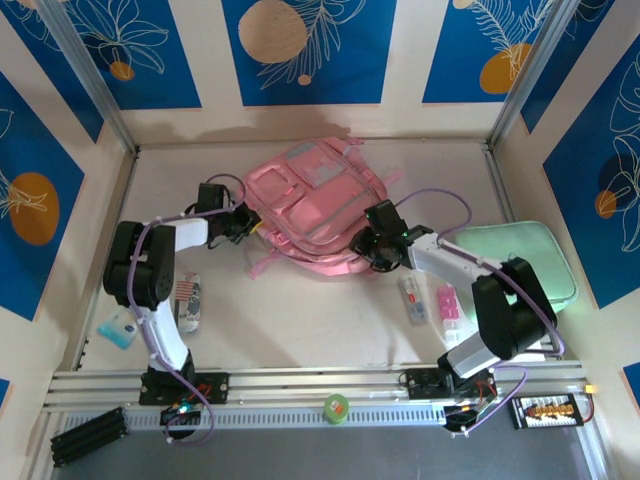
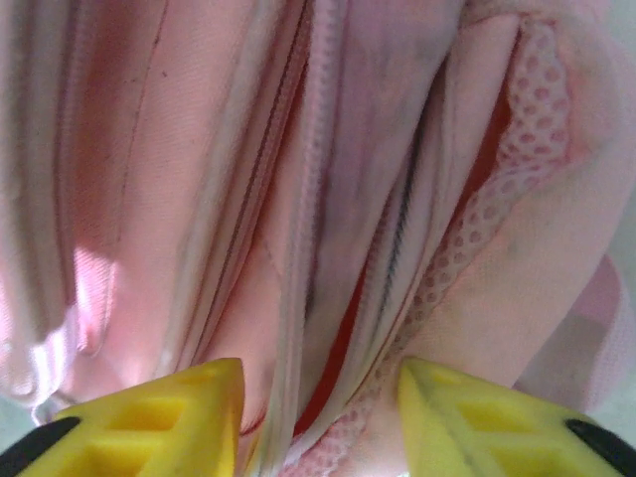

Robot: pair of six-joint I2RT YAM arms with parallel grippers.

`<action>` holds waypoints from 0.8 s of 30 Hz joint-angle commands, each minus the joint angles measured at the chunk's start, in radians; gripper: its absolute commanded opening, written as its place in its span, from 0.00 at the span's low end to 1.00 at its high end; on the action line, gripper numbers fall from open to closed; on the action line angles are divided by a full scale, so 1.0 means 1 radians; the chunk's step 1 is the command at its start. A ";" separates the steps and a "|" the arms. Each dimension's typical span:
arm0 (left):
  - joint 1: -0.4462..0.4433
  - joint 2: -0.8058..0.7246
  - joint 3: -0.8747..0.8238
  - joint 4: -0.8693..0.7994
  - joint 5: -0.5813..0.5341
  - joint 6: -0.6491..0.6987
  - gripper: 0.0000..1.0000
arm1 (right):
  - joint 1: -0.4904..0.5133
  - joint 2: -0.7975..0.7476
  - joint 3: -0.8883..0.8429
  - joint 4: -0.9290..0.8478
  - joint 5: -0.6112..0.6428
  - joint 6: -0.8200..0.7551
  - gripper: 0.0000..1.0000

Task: Pack the student bag
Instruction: Zip the student bag at the top-center of the table.

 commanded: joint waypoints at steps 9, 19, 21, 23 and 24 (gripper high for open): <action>-0.015 -0.323 -0.082 -0.079 -0.070 -0.022 0.00 | -0.114 0.302 0.321 0.033 -0.120 -0.274 0.24; -0.103 -0.363 -0.069 -0.036 -0.090 -0.093 0.00 | -0.086 0.108 0.352 -0.134 0.087 -0.353 0.59; -0.116 -0.369 -0.065 -0.027 -0.110 -0.120 0.00 | -0.056 0.041 0.333 -0.183 0.140 -0.355 0.61; -0.128 -0.379 -0.058 -0.037 -0.145 -0.148 0.00 | -0.013 -0.013 0.317 -0.226 0.177 -0.347 0.62; -0.137 -0.385 -0.053 -0.051 -0.170 -0.169 0.00 | 0.017 -0.035 0.309 -0.243 0.194 -0.336 0.61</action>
